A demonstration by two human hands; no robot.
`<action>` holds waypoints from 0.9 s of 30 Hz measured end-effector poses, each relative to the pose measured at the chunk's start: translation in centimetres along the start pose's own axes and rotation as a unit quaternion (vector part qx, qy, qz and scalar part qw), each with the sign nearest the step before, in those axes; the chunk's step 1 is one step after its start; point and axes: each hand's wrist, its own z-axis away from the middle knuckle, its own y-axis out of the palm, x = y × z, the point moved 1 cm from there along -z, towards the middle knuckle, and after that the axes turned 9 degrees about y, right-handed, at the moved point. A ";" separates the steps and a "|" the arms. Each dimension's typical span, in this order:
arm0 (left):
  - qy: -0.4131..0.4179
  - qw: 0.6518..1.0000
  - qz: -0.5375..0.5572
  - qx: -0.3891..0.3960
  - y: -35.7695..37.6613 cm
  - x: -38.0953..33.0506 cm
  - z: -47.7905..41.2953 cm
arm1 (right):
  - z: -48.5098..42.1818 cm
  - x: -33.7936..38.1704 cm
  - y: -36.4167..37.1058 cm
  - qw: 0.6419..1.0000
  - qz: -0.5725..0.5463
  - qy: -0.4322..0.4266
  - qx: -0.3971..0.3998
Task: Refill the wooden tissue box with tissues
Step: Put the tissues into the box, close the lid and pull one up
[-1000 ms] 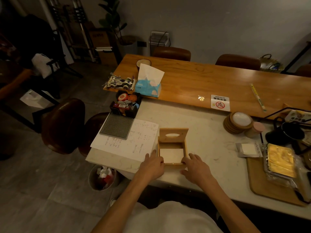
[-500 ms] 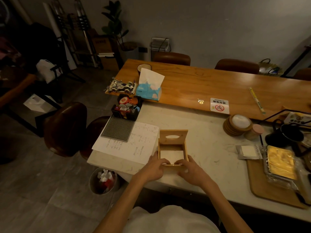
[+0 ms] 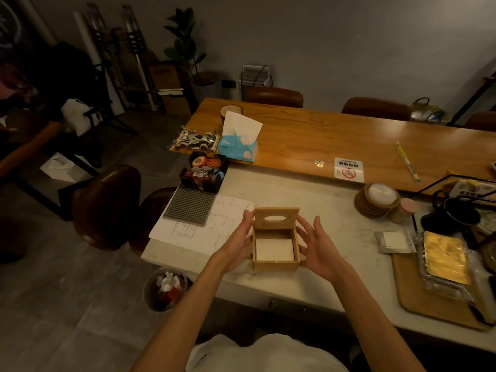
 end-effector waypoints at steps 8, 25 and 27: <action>0.049 0.992 -0.111 -0.045 -0.6 3.1 1.2 | 0.3 -2.2 -0.6 0.955 0.253 -0.105 -0.113; 0.088 0.977 -0.181 -0.072 -0.3 4.9 0.4 | -3.9 -0.6 6.4 0.574 0.742 -0.165 -0.304; 0.089 0.977 -0.181 -0.072 -0.4 5.0 0.4 | -4.5 -0.6 7.1 0.553 0.760 -0.135 -0.314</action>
